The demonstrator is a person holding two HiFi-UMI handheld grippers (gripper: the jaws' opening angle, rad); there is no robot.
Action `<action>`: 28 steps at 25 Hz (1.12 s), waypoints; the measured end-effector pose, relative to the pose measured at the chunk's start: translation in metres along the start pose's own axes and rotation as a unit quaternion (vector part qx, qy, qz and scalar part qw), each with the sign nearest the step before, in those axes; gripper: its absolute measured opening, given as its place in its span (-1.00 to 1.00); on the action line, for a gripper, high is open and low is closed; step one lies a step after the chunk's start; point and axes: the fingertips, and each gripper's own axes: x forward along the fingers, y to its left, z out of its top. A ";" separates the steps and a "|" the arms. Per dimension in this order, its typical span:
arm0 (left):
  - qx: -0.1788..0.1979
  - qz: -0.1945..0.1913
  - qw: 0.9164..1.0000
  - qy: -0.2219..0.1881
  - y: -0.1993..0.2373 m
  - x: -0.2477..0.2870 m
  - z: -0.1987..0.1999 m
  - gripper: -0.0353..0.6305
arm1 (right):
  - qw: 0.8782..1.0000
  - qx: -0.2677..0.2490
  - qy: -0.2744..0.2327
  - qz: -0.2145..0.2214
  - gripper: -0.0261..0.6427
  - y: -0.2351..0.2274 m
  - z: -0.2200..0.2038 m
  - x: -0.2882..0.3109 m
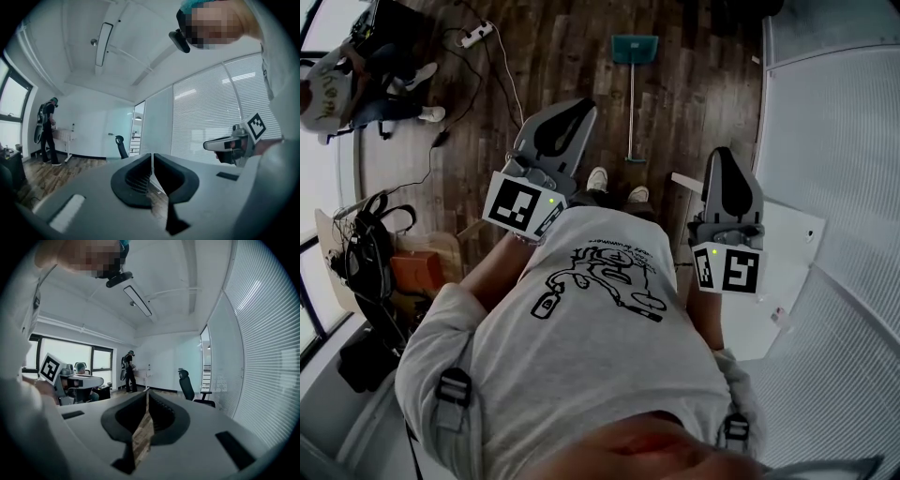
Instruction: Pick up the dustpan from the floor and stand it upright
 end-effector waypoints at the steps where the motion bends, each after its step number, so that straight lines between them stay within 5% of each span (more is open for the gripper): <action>1: -0.002 0.000 1.000 0.003 0.000 0.003 -0.003 -0.85 | 1.000 0.000 0.003 0.001 -0.88 -0.003 -0.002 0.002; 13: -0.034 0.028 0.998 0.039 0.000 0.034 -0.080 -0.85 | 0.999 0.011 0.049 -0.006 -0.88 -0.040 -0.080 0.020; 22: -0.067 0.061 0.992 0.090 0.005 0.055 -0.192 -0.85 | 0.993 0.033 0.108 -0.012 -0.88 -0.060 -0.197 0.029; 28: -0.049 0.047 0.989 0.132 0.004 0.072 -0.290 -0.85 | 0.988 0.051 0.148 -0.013 -0.88 -0.062 -0.290 0.041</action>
